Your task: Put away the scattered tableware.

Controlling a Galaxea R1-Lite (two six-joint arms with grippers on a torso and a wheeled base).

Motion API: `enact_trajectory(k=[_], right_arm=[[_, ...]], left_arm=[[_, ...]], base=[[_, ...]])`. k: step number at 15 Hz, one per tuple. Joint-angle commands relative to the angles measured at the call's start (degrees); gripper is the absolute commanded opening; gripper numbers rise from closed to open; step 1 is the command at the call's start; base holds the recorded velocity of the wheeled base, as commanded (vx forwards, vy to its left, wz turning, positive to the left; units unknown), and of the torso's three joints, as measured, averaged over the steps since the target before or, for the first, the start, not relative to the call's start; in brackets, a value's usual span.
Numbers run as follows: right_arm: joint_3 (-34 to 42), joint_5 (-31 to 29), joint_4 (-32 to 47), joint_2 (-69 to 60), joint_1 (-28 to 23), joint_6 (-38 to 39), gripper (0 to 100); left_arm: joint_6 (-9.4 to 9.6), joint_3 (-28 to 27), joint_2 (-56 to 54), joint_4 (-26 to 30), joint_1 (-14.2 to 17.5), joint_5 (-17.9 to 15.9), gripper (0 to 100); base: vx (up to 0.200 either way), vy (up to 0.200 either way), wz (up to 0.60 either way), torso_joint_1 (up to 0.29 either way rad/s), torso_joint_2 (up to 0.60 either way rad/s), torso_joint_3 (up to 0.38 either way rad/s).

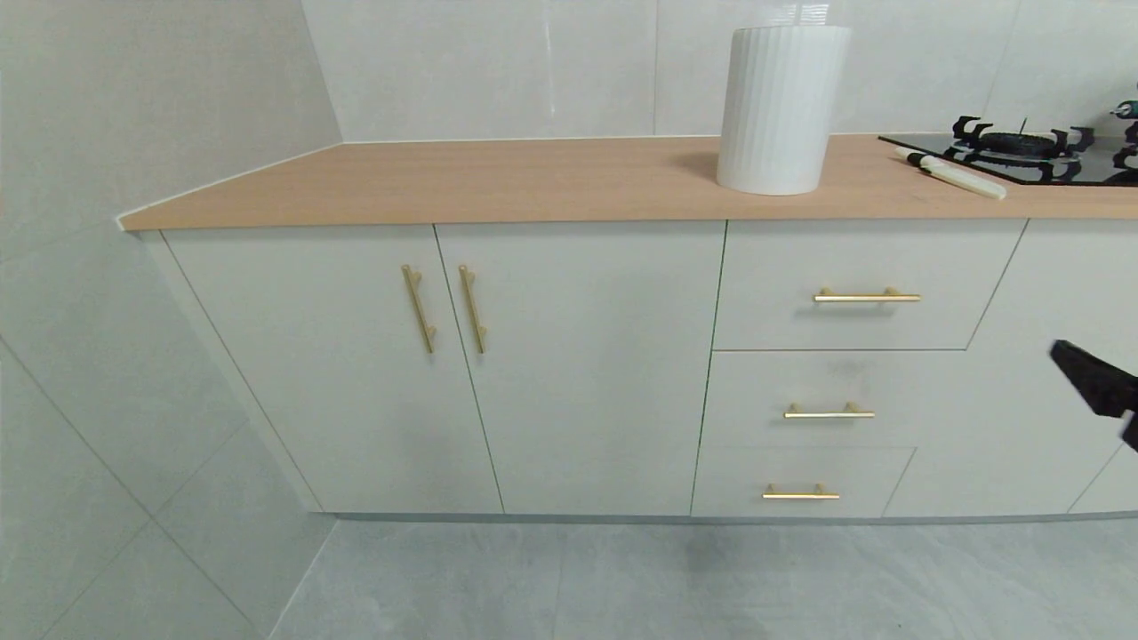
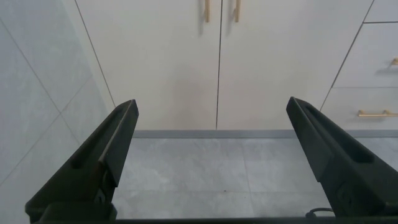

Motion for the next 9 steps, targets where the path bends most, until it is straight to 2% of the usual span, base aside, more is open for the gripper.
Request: enact_trajectory(k=[1, 2, 4, 7, 9], right_arm=[[6.96, -4.01, 17.96, -35.08, -0.90, -9.40, 100], [4.67, -5.68, 27.54, -42.11, -2.75, -9.58, 100], [0.89, -5.59, 39.67, -51.34, -6.62, -9.75, 100], [0.63, -6.03, 42.84, -56.00, -7.58, -9.75, 100], [2.91, -5.94, 43.98, -59.07, -10.31, -9.66, 100]], left_arm=[[-0.01, 0.01, 0.02, -0.02, 0.01, 0.00, 100], [-0.01, 0.01, 0.02, -0.02, 0.01, 0.00, 100], [-0.01, 0.01, 0.02, -0.02, 0.01, 0.00, 100], [-0.01, 0.01, 0.02, -0.02, 0.01, 0.00, 100], [-0.01, 0.01, 0.02, -0.02, 0.01, 0.00, 100]], base=[[0.000, 0.000, 0.00, 0.000, 0.00, 0.000], [0.000, 0.000, 0.00, 0.000, 0.00, 0.000], [0.000, 0.000, 0.00, 0.000, 0.00, 0.000], [0.000, 0.000, 0.00, 0.000, 0.00, 0.000], [0.000, 0.000, 0.00, 0.000, 0.00, 0.000]])
